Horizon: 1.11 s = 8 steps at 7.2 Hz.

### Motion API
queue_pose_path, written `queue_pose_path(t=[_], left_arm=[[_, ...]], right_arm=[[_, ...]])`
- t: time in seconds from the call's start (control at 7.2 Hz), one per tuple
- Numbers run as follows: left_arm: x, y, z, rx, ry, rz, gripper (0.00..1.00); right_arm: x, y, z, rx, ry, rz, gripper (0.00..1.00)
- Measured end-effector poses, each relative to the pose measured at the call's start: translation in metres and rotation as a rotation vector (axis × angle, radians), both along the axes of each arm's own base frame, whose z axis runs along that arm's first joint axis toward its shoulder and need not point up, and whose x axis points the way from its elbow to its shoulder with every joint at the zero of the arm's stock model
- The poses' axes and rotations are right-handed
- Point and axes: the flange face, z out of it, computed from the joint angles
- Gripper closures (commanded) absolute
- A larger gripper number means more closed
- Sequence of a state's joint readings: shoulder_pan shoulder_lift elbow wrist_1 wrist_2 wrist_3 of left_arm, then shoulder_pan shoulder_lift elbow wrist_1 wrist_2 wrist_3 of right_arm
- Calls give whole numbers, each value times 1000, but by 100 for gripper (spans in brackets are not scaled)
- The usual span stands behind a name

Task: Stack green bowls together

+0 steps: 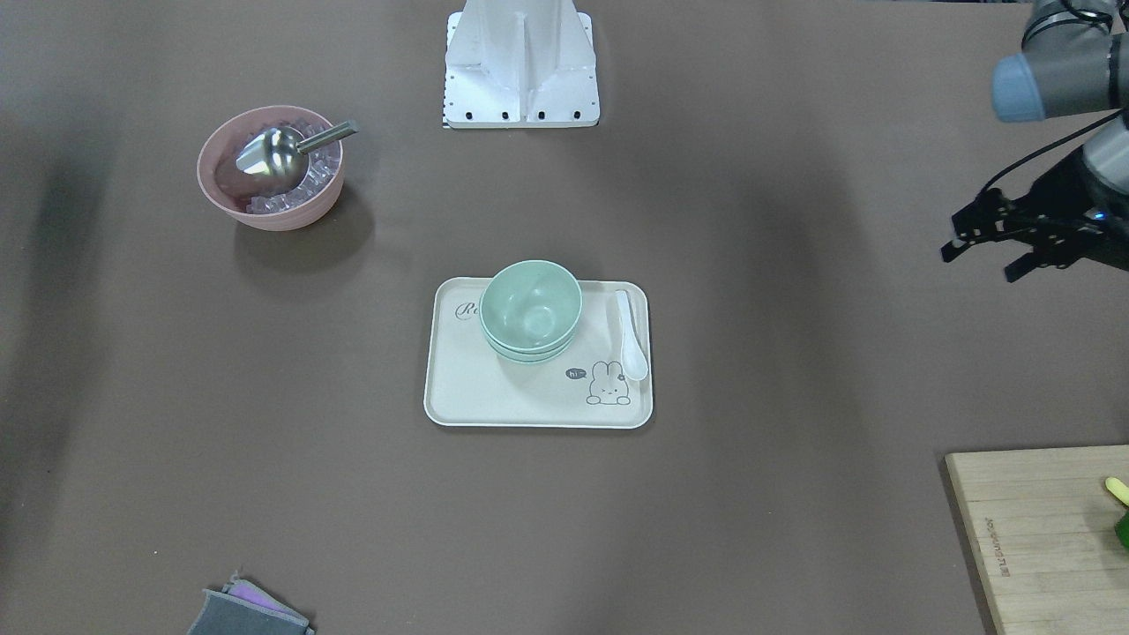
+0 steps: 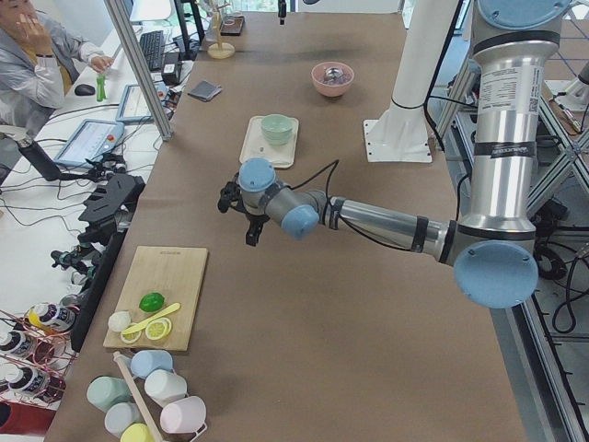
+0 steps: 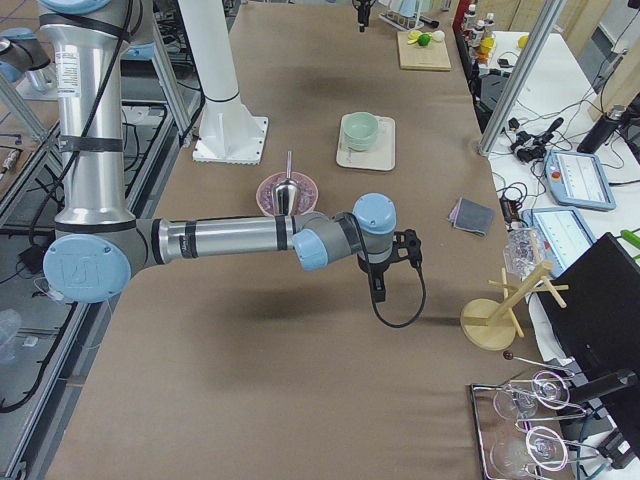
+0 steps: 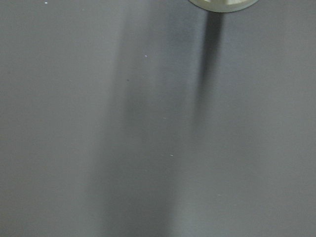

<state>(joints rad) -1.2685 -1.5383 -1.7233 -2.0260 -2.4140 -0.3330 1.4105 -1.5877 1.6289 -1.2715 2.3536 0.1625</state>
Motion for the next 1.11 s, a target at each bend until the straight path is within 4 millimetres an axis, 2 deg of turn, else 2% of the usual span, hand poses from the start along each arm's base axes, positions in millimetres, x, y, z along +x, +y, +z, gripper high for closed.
queue_pose_path(t=[0.14, 0.28, 0.42, 0.56, 0.69, 0.83, 1.11], left_arm=[[-40, 5, 42, 63, -51, 23, 2], [-68, 12, 76, 114, -105, 47, 2], [-88, 28, 109, 131, -164, 66, 2], [-98, 46, 137, 107, -202, 78, 2], [-104, 55, 156, 80, -218, 82, 2], [-113, 54, 159, 73, -221, 63, 2], [-136, 38, 132, 55, -216, 8, 2]], right_arm=[[21, 2, 22, 12, 14, -13, 0], [40, 6, 38, 8, 21, -4, 0], [55, 8, 48, -4, 25, 13, 0], [64, 10, 56, -19, 31, 27, 0], [68, 11, 63, -30, 38, 33, 0], [68, 10, 66, -35, 43, 35, 0], [66, 7, 66, -39, 53, 31, 0]])
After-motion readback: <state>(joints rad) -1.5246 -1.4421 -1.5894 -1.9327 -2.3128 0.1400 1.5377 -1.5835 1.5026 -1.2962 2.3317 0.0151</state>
